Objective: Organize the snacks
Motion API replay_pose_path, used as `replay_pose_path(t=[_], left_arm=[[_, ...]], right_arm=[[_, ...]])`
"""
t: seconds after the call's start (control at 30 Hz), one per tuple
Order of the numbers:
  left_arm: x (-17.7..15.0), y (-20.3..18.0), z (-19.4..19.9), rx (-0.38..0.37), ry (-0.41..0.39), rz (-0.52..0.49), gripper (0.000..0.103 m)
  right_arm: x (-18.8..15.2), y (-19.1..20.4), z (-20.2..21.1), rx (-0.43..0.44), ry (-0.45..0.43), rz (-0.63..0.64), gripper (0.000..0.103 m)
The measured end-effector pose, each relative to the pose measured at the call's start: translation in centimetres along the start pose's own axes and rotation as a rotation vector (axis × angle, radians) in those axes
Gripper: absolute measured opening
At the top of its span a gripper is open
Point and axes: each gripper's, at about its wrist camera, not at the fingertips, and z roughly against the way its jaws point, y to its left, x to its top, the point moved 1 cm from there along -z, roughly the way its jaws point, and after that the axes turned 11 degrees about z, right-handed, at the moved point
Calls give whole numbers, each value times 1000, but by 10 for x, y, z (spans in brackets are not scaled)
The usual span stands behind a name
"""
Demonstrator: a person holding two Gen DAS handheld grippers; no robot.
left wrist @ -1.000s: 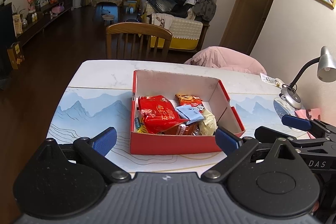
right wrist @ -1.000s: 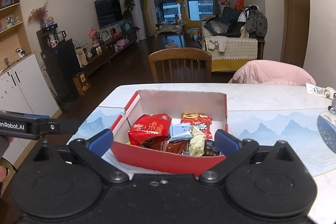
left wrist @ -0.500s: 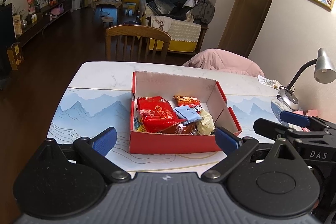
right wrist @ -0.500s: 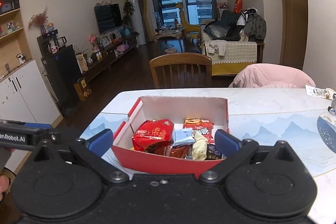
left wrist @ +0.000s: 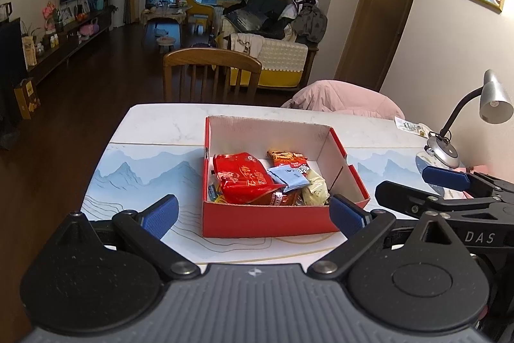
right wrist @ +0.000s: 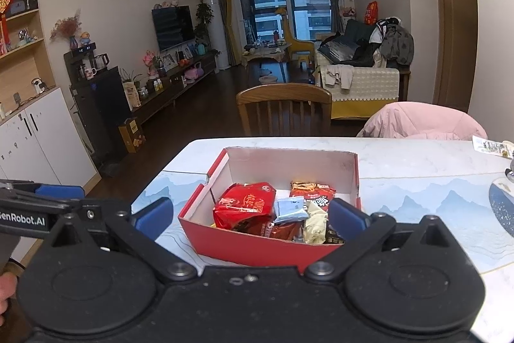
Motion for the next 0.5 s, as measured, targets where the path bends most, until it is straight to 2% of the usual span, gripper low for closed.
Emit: replay_pose_path(t=[0.5], left_arm=[[-8,-3,16,-4,-14,-21,101]], right_arm=[[-4,4,11,-14,-3,-8,103]])
